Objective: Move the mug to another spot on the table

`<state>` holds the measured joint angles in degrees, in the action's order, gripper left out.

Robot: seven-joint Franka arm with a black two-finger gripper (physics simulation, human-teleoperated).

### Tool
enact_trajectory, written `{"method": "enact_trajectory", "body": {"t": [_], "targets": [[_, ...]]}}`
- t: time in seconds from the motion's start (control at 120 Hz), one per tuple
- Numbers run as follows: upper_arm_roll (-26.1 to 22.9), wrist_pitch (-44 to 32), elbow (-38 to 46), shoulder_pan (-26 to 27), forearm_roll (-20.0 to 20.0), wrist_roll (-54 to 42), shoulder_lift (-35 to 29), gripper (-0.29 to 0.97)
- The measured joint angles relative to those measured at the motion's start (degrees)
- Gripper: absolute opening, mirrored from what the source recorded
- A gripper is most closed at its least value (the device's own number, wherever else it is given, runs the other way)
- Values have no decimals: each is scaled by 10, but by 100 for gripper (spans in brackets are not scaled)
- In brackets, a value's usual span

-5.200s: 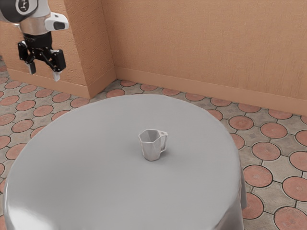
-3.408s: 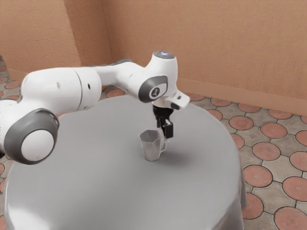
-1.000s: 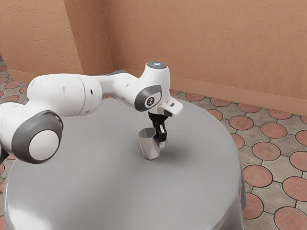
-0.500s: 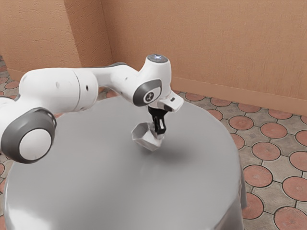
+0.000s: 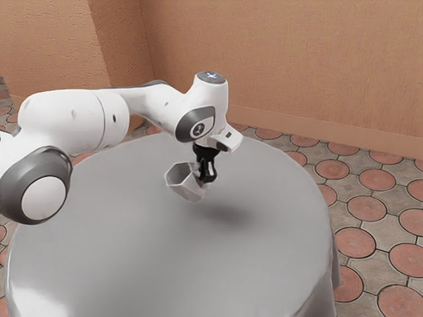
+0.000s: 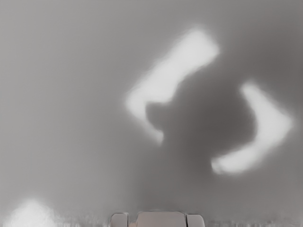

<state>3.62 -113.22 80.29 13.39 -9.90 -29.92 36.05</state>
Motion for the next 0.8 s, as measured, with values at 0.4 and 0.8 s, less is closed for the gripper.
{"method": "enact_trajectory", "body": {"t": [0.4, 0.8], "targets": [[-22, 206, -65, -25, 9, 32, 31, -10], [-31, 254, -77, -81, 11, 54, 57, -10]]}}
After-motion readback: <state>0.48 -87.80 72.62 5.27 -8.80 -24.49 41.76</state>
